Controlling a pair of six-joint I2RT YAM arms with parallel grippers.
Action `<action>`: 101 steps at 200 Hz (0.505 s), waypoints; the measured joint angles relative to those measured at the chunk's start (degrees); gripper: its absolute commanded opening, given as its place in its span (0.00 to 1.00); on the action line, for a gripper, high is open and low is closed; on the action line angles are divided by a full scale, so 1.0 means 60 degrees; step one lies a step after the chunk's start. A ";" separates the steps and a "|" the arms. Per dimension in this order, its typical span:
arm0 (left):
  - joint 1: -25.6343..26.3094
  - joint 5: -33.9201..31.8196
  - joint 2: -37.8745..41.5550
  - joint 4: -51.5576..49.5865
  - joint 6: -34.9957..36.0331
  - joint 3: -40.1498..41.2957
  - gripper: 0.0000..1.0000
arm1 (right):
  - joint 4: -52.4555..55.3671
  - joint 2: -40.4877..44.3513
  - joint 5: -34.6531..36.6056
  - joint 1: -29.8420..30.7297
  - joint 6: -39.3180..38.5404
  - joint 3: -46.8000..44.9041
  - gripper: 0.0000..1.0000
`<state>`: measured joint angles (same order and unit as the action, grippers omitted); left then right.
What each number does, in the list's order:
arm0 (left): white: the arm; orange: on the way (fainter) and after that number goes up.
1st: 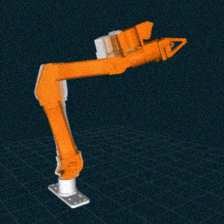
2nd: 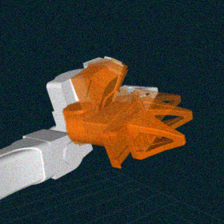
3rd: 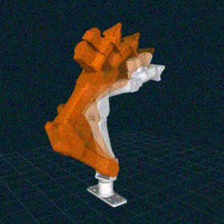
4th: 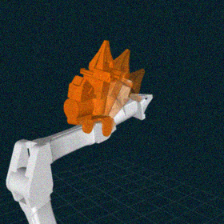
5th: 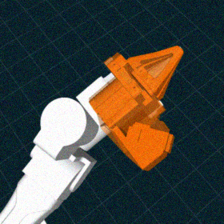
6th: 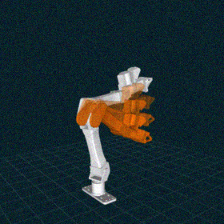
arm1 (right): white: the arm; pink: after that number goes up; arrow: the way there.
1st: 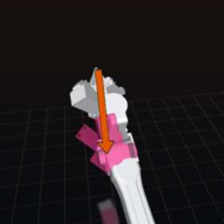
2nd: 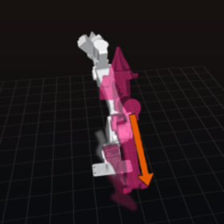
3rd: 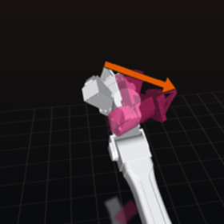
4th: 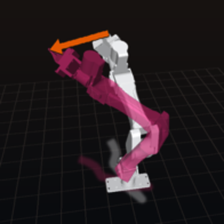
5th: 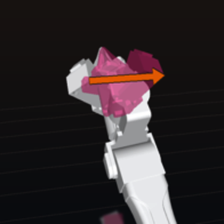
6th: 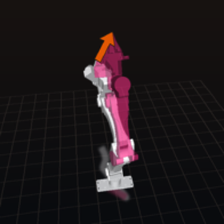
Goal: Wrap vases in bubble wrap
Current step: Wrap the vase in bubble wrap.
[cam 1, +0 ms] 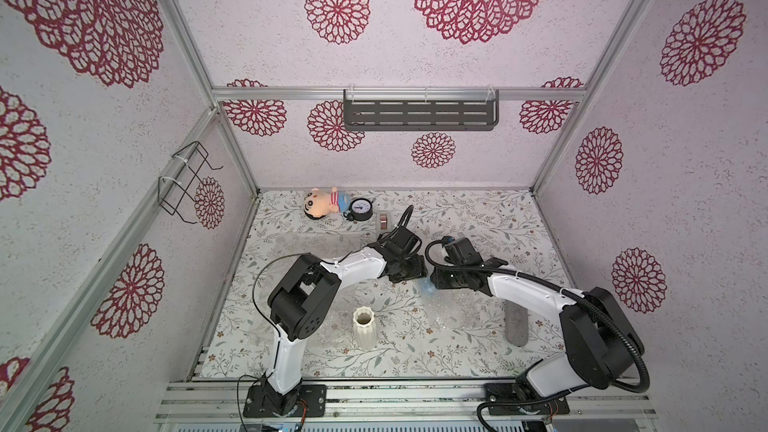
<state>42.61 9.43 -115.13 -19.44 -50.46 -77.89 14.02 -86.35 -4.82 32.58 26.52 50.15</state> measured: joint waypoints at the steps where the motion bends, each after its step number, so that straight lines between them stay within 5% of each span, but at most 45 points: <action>1: 0.0000 0.0000 0.0000 0.0000 0.0004 -0.0004 0.69 | 0.0000 0.0000 -0.0004 0.0000 0.0000 -0.0004 0.26; 58: 0.0004 -0.0047 -0.0102 -0.0321 0.0146 -0.0393 0.70 | -0.0539 0.0124 0.0055 0.0004 0.0109 -0.0310 0.09; 101: 0.0004 -0.0157 -0.0120 -0.0433 0.0186 -0.0903 0.71 | -0.0794 0.0459 0.0528 -0.0124 0.0168 -0.0820 0.09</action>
<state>42.63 8.49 -115.85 -22.04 -49.34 -83.31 9.26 -83.59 -1.65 31.83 27.53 45.23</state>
